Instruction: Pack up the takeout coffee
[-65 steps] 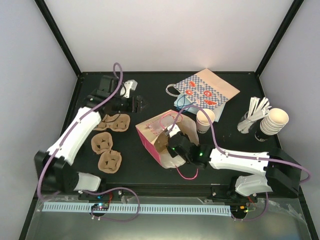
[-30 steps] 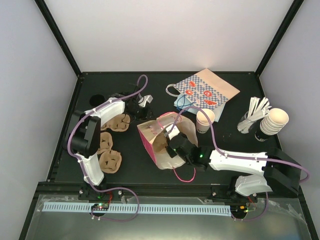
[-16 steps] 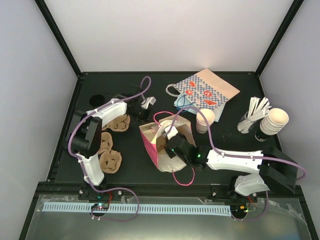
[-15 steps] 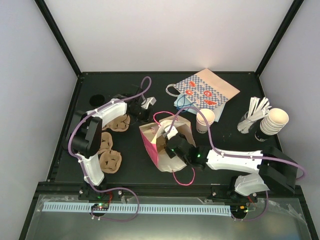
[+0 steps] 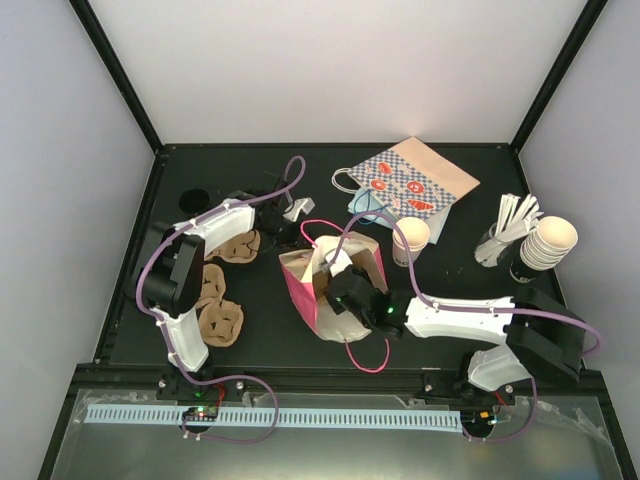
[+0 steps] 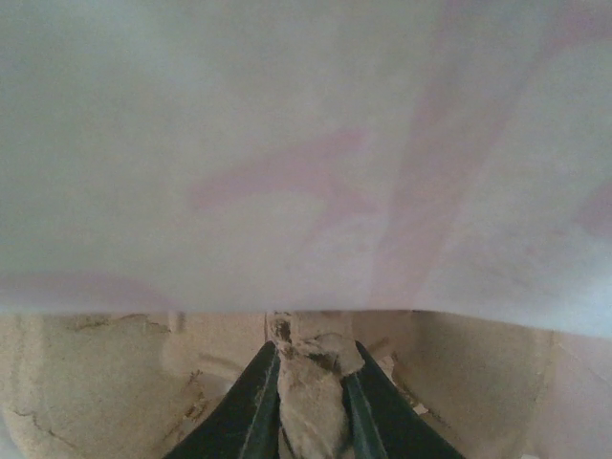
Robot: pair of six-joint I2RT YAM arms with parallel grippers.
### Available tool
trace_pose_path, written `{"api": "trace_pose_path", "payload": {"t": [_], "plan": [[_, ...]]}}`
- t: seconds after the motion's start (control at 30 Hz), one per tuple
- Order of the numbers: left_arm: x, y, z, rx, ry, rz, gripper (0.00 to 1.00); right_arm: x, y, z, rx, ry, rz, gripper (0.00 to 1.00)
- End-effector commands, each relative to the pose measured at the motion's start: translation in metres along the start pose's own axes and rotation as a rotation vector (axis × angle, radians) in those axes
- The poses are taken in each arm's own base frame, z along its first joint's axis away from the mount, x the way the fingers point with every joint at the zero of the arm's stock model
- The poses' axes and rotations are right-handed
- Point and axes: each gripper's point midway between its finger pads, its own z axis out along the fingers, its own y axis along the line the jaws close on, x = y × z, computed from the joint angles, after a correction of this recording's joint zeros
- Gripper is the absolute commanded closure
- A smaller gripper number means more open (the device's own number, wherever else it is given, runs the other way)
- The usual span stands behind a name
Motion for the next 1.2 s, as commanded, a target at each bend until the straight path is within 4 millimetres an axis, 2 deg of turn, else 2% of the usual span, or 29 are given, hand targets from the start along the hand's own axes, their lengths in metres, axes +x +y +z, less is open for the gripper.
{"api": "trace_pose_path", "payload": {"t": [0.0,0.1,0.23,0.43,0.6,1.07,1.17], "plan": [[0.014,-0.034,-0.008,0.095,0.035,0.033,0.77,-0.015,-0.010,-0.005,0.053,-0.050,0.063,0.83],[0.015,-0.035,-0.009,0.100,0.031,0.027,0.77,-0.019,-0.013,-0.011,0.051,-0.073,0.080,0.83],[0.016,-0.031,-0.008,0.087,0.034,0.020,0.77,-0.019,-0.003,-0.014,-0.015,-0.064,0.043,0.83],[0.016,-0.031,-0.008,0.083,0.028,0.019,0.78,-0.001,-0.001,-0.021,-0.028,0.001,0.068,0.84],[0.017,-0.030,-0.005,0.093,0.036,0.009,0.78,0.013,-0.008,-0.018,0.012,-0.002,0.082,0.84],[0.031,-0.031,-0.006,0.114,0.041,0.000,0.78,0.001,-0.018,-0.010,0.100,-0.151,0.102,0.80],[0.033,-0.031,-0.007,0.114,0.039,0.000,0.78,-0.002,-0.016,-0.009,0.099,-0.149,0.096,0.74]]}}
